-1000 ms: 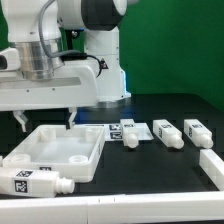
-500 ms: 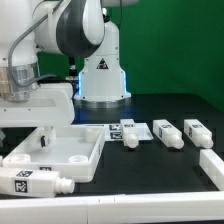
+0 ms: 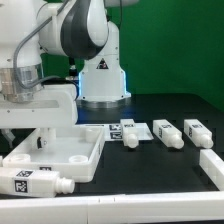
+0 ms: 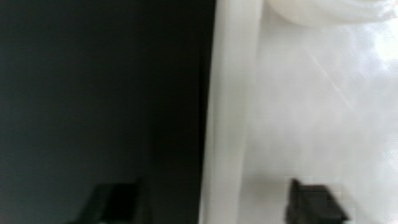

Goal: Assemble desk

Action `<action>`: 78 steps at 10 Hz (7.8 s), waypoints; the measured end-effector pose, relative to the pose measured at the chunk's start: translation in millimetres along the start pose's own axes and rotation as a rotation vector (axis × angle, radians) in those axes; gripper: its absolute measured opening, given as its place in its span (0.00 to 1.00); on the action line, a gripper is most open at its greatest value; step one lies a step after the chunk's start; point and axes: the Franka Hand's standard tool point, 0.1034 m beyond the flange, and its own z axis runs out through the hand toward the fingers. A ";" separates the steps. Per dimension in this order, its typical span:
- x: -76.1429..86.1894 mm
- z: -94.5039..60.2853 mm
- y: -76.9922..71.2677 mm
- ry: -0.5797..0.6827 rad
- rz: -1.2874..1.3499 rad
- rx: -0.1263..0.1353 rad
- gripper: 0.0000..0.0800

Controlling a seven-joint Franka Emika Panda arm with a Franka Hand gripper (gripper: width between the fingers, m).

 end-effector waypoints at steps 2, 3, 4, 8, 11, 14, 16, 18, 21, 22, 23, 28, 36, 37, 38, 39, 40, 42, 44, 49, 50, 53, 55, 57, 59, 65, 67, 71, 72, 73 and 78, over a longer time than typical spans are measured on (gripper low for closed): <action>0.0 0.0 0.0 0.000 0.000 0.000 0.09; 0.3 -0.2 0.1 0.000 -0.001 0.000 0.09; 0.4 -0.2 0.0 0.001 -0.001 0.000 0.07; -2.4 -17.0 -6.8 0.020 0.123 0.013 0.07; 7.0 -61.8 -44.3 -0.010 0.613 0.090 0.07; 39.5 -65.3 -128.3 -0.114 1.125 0.071 0.07; 61.1 -61.2 -157.0 -0.132 1.301 0.048 0.07; 59.9 -59.8 -158.2 -0.145 1.412 0.055 0.07; 58.4 -63.5 -209.8 -0.192 1.463 0.032 0.07; 61.2 -51.2 -216.5 -0.194 1.461 0.011 0.07; 61.7 -42.5 -224.6 -0.197 1.453 -0.005 0.07; 60.0 -36.5 -237.1 -0.198 1.472 -0.021 0.07; 73.9 -7.4 -236.8 -0.130 1.492 -0.078 0.10; 73.6 -6.6 -236.9 -0.130 1.491 -0.079 0.34; 73.6 -6.5 -237.0 -0.130 1.491 -0.079 0.34; 73.6 -7.1 -237.0 -0.131 1.481 -0.077 0.55; 71.5 -16.1 -239.2 -0.137 1.447 -0.055 0.71; 61.1 -44.4 -253.5 -0.160 1.340 -0.030 0.79; 56.8 -59.1 -266.1 -0.145 1.152 -0.011 0.81; 52.2 -55.8 -283.6 -0.091 0.647 -0.028 0.81; 42.0 -59.1 -297.6 -0.088 0.494 -0.011 0.81; 27.9 -63.1 -305.0 -0.078 0.212 -0.003 0.81; 27.8 -62.4 -303.3 -0.079 0.093 0.000 0.81; 21.3 -58.0 -315.5 -0.033 -0.036 0.009 0.81; -15.4 -40.1 -351.9 0.058 -0.232 -0.001 0.81; -50.9 -18.5 -368.6 0.053 -0.234 -0.013 0.81; -62.0 1.7 -367.4 0.024 -0.245 -0.027 0.81; -63.0 8.0 -364.7 0.021 -0.244 -0.031 0.81; -63.1 8.1 -364.6 0.021 -0.244 -0.031 0.70; -63.2 8.3 -364.5 0.021 -0.244 -0.031 0.70; -63.7 -9.3 -383.0 0.040 -0.403 -0.031 0.36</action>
Offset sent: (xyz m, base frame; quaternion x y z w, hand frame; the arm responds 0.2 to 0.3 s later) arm 0.0000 0.0000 0.0000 0.0000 0.0000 0.0000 1.0000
